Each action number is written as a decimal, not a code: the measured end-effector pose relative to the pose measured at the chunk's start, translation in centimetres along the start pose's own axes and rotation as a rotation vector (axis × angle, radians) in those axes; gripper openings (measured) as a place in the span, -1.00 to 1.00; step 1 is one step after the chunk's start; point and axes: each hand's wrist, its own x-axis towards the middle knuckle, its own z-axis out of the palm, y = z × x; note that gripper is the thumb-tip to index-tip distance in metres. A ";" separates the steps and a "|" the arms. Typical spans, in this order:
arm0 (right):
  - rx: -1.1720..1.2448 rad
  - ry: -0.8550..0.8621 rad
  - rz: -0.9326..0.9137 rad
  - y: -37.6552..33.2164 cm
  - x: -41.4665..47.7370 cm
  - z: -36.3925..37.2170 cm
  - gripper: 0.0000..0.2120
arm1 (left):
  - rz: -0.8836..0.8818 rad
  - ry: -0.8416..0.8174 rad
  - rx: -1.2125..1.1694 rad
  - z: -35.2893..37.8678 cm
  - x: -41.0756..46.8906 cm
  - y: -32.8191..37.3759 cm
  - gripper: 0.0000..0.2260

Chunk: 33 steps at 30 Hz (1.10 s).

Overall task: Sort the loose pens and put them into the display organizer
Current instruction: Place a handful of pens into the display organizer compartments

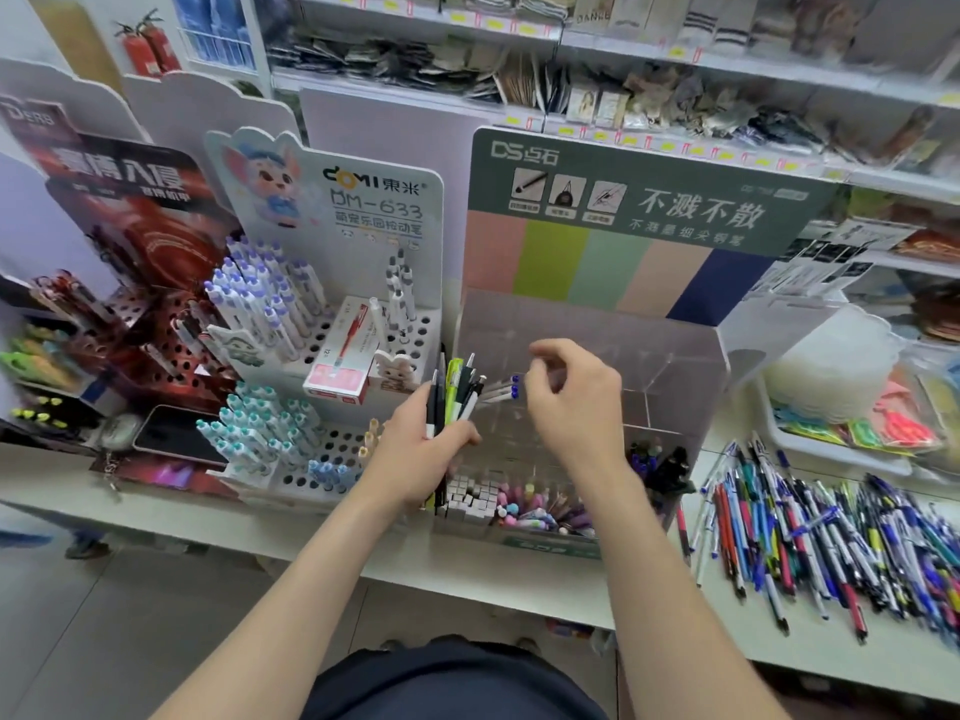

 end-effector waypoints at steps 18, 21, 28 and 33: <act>0.556 -0.159 0.263 2.3 -4.6 -1.9 -0.62 | -0.087 -0.289 -0.363 5.8 -0.3 1.4 -0.64; 0.451 -0.134 0.223 2.8 -4.2 -2.2 -0.62 | -0.118 -0.309 -0.383 5.9 -0.3 1.2 -0.65; 0.242 0.199 0.169 3.5 -3.6 -3.6 -0.65 | -0.157 -0.281 -0.378 6.1 -0.2 0.5 -0.64; 0.421 0.127 0.106 4.0 -2.6 -4.9 -0.85 | -0.078 -0.304 -0.181 5.6 -0.5 0.7 -0.75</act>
